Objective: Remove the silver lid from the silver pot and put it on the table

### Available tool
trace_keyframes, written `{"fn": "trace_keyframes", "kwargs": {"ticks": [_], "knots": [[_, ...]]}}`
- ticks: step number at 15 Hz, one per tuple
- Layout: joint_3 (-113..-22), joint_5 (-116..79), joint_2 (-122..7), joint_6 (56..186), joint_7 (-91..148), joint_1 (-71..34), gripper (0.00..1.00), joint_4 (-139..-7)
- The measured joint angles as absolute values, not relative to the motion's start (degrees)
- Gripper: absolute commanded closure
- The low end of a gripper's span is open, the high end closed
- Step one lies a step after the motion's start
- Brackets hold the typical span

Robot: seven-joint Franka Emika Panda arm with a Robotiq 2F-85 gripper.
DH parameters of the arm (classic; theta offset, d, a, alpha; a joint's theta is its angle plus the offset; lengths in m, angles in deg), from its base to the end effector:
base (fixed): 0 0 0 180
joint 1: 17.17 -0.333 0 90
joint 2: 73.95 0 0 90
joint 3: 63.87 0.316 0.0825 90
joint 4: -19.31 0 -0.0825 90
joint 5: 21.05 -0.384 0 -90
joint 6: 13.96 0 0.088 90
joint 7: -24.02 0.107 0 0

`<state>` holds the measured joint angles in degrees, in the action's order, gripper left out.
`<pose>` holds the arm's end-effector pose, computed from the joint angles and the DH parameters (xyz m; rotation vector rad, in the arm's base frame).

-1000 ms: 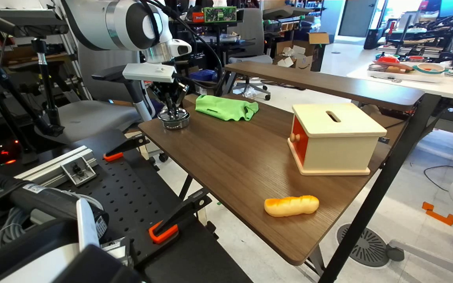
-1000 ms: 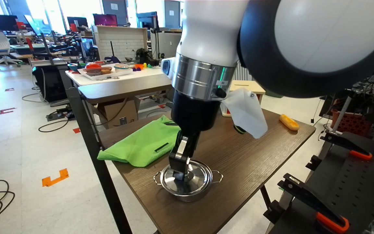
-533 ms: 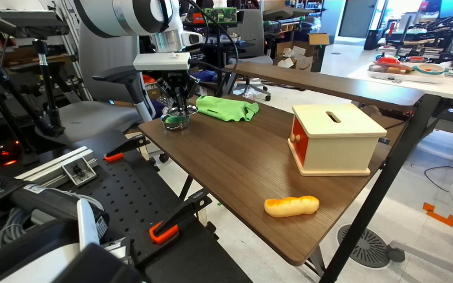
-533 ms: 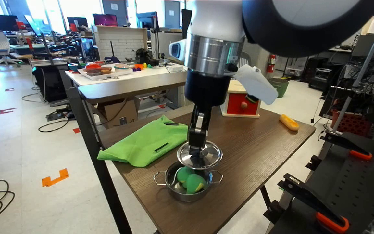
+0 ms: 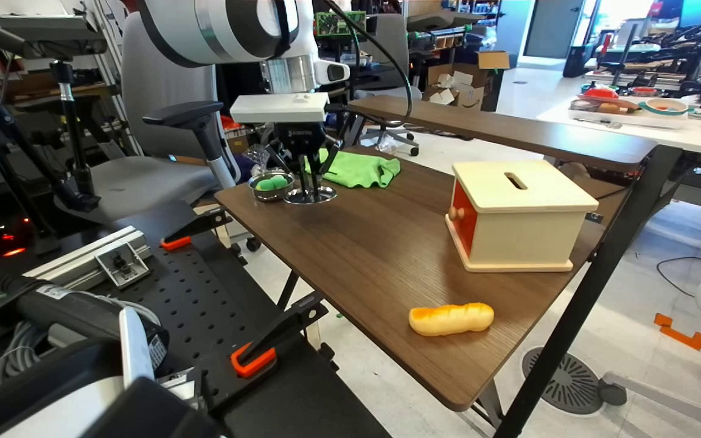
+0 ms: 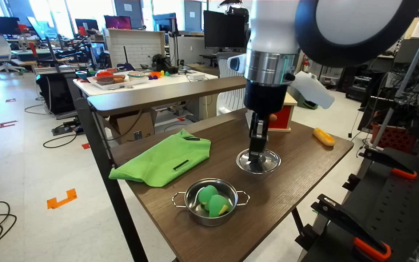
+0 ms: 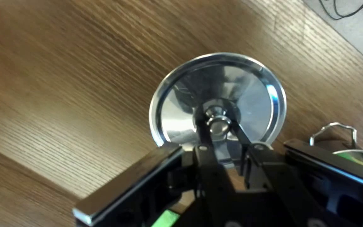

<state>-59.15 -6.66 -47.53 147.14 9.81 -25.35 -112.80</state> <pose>0.5071 0.1308 0.1499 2.9026 1.0586 0.0763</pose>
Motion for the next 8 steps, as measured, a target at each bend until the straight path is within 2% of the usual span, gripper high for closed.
{"fn": "trace_keyframes", "kwargs": {"ticks": [8], "knots": [[-58.5,-6.7,-45.5,147.2,9.8,-25.3,0.95,-114.0]]}}
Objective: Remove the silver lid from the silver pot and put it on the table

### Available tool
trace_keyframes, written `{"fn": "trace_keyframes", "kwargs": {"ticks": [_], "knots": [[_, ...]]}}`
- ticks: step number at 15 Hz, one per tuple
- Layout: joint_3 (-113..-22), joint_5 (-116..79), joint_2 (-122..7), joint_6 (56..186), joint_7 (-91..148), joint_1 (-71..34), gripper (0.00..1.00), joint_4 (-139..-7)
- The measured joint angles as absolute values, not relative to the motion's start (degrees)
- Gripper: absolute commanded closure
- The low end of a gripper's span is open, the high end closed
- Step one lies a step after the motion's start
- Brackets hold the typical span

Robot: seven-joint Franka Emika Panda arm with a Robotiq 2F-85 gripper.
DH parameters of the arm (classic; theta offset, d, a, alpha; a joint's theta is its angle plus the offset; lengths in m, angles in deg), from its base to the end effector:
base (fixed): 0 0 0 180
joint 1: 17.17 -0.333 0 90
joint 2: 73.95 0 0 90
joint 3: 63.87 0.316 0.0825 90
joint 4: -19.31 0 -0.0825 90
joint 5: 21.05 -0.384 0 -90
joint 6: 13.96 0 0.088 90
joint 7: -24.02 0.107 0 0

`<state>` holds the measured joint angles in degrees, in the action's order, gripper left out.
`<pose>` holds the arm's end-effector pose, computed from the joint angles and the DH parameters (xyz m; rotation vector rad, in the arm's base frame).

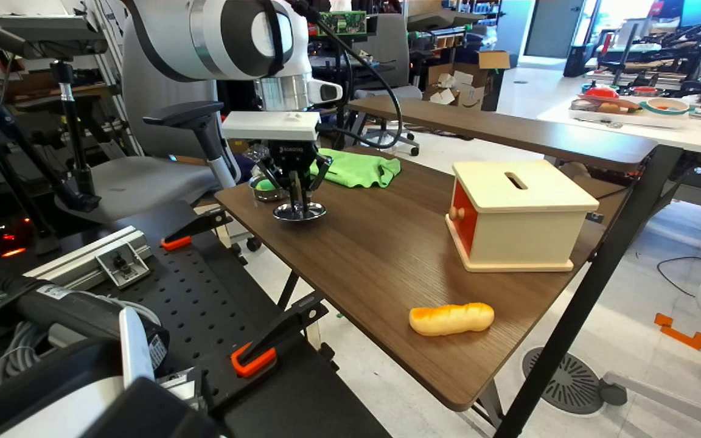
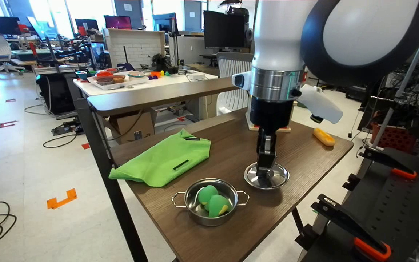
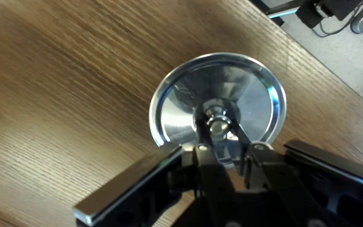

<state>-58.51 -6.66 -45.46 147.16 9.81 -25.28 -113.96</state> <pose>0.4901 0.1335 0.1257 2.9123 1.0795 -0.0068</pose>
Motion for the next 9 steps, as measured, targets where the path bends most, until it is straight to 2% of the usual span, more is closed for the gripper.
{"fn": "trace_keyframes", "kwargs": {"ticks": [9], "knots": [[-58.0,-6.7,-43.8,147.2,10.4,-26.4,0.95,-113.8]]}}
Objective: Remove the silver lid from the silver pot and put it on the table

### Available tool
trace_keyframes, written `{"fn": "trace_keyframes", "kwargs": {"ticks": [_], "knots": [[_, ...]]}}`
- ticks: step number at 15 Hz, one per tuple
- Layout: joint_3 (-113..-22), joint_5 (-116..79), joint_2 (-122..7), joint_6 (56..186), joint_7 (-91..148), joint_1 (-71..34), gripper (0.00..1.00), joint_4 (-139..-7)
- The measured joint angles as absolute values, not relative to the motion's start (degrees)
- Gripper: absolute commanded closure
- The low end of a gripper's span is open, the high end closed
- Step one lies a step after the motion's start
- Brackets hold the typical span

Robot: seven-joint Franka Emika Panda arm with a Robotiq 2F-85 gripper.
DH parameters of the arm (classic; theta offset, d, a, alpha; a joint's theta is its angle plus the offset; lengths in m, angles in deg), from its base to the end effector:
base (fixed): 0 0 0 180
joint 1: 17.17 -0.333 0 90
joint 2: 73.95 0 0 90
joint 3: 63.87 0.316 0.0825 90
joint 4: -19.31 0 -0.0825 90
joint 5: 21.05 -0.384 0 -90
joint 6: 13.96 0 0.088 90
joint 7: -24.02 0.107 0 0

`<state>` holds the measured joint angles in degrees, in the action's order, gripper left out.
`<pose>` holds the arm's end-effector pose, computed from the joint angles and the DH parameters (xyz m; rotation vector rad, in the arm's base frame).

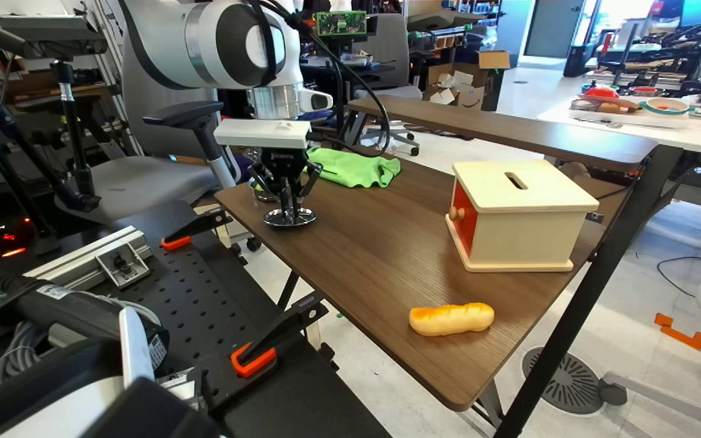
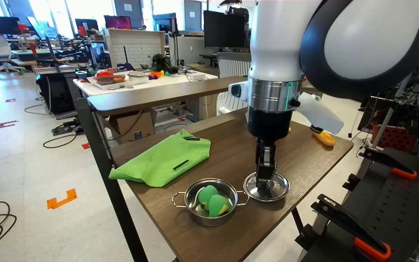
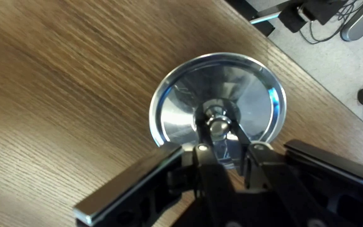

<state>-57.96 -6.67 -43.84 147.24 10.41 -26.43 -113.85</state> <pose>0.4810 0.1476 0.1125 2.9115 1.1095 -0.0424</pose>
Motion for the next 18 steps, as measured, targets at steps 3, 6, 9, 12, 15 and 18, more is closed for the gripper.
{"fn": "trace_keyframes", "kwargs": {"ticks": [3,6,9,12,15,18], "knots": [[-58.0,-6.7,-43.4,147.3,11.3,-26.8,0.95,-113.7],[-58.0,-6.7,-43.3,147.3,12.2,-27.0,0.95,-113.6],[-58.0,-6.7,-43.2,147.3,13.1,-27.1,0.47,-113.3],[-58.0,-6.7,-42.9,147.3,13.6,-27.1,0.26,-113.1],[-58.0,-6.8,-42.5,147.3,14.0,-27.1,0.05,-113.0],[-58.1,-7.2,-42.7,147.2,16.2,-27.2,0.00,-112.9]]}}
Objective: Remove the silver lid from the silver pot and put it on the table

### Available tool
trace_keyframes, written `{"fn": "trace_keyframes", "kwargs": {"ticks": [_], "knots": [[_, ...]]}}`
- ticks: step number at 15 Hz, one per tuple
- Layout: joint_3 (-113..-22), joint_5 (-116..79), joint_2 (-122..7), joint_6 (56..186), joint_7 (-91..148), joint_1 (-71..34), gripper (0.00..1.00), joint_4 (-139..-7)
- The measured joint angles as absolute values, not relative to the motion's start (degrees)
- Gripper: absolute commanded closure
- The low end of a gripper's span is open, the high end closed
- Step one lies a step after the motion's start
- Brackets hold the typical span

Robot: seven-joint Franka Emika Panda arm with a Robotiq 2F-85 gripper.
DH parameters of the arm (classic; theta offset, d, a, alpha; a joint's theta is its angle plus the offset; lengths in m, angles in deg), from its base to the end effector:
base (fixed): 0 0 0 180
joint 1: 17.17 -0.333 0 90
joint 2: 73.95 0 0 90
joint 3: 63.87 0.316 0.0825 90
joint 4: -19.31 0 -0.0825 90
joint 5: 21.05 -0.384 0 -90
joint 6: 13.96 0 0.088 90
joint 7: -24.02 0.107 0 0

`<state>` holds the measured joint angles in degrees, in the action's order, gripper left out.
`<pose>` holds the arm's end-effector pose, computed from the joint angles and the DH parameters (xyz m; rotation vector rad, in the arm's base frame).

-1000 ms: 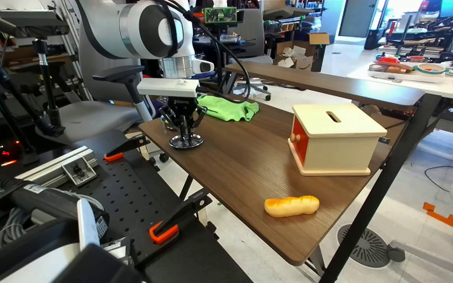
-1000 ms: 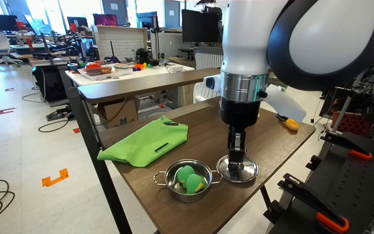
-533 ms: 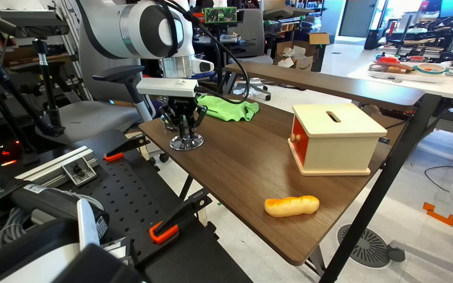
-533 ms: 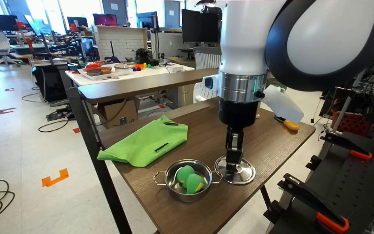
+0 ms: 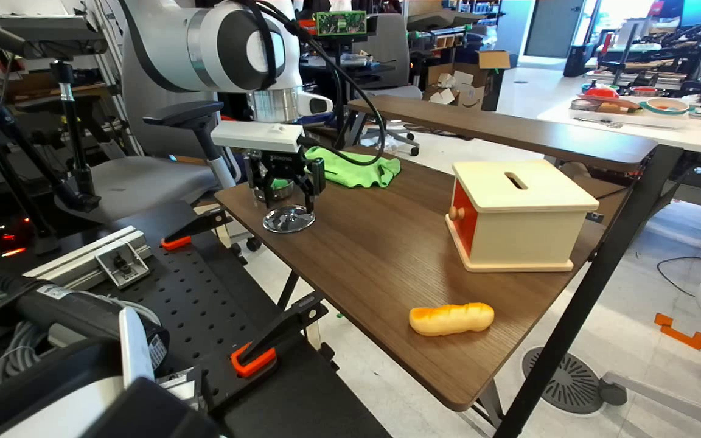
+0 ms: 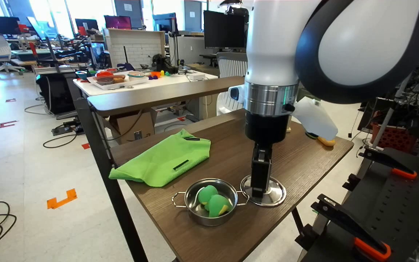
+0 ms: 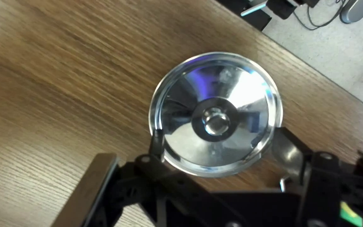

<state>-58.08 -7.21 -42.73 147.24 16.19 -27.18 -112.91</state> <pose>0.4825 0.1533 0.1072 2.9651 0.9642 -0.0454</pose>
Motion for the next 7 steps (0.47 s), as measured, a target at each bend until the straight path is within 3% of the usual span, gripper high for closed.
{"fn": "trace_keyframes", "kwargs": {"ticks": [7], "knots": [[-55.6,-12.8,-52.9,147.0,18.9,-25.8,0.00,-114.3]]}}
